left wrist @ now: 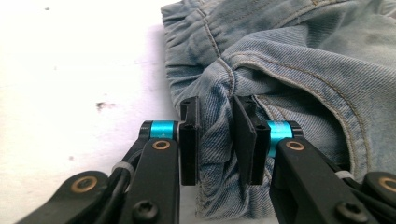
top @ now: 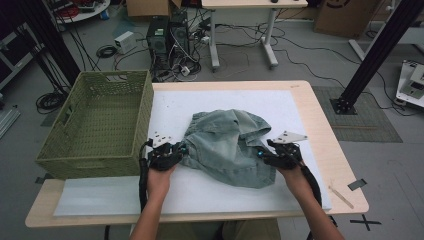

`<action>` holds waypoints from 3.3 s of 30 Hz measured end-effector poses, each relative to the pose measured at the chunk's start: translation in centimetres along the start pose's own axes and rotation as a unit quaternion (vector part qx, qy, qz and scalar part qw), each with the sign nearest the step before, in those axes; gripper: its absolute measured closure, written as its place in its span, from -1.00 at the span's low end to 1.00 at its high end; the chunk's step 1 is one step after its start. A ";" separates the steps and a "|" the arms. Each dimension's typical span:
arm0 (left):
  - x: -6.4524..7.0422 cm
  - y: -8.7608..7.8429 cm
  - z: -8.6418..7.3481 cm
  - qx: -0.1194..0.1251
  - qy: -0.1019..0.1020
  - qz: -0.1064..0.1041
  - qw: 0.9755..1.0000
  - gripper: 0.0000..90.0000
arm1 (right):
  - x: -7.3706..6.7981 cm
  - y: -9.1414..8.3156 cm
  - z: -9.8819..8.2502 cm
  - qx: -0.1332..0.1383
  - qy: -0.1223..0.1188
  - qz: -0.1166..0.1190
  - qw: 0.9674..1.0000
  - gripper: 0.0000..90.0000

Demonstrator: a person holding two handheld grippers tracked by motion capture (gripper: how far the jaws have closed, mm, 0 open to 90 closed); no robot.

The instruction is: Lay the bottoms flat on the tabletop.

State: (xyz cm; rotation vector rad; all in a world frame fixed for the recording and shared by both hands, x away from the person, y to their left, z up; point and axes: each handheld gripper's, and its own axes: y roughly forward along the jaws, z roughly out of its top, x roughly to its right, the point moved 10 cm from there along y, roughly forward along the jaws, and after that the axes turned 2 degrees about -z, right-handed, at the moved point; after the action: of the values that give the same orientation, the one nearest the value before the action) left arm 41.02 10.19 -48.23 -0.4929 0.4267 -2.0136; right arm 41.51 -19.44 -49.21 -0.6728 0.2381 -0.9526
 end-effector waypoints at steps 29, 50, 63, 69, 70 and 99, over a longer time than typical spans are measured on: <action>2.6 -0.1 -0.3 0.019 0.007 -0.073 0.997 -0.03 | 4.8 -2.8 0.1 0.040 0.039 -0.044 0.997 0.19; 3.3 -0.6 -1.2 0.015 0.015 -0.083 0.996 0.05 | 1.2 6.1 1.6 -0.054 -0.022 0.009 0.998 0.41; 2.7 -1.1 -0.8 0.030 0.008 -0.080 0.996 0.02 | 4.9 0.7 0.7 -0.022 -0.020 -0.005 1.000 0.87; 3.3 -0.8 -0.7 0.032 0.017 -0.087 0.996 0.02 | 9.2 -1.6 -0.7 -0.011 0.027 -0.049 0.998 0.86; 3.5 -0.7 -0.7 0.032 0.016 -0.092 0.995 0.02 | 9.7 -1.7 -0.9 -0.011 0.039 -0.055 0.998 0.86; 2.9 0.1 -0.4 0.024 0.057 -0.013 0.998 0.99 | 3.1 2.2 1.6 -0.021 0.045 0.014 0.999 0.56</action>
State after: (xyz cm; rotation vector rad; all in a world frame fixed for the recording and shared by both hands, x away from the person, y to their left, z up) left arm 39.61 7.59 -48.19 -0.3575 0.4417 -2.0795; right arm 45.53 -20.41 -49.10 -0.6642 0.3462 -0.9546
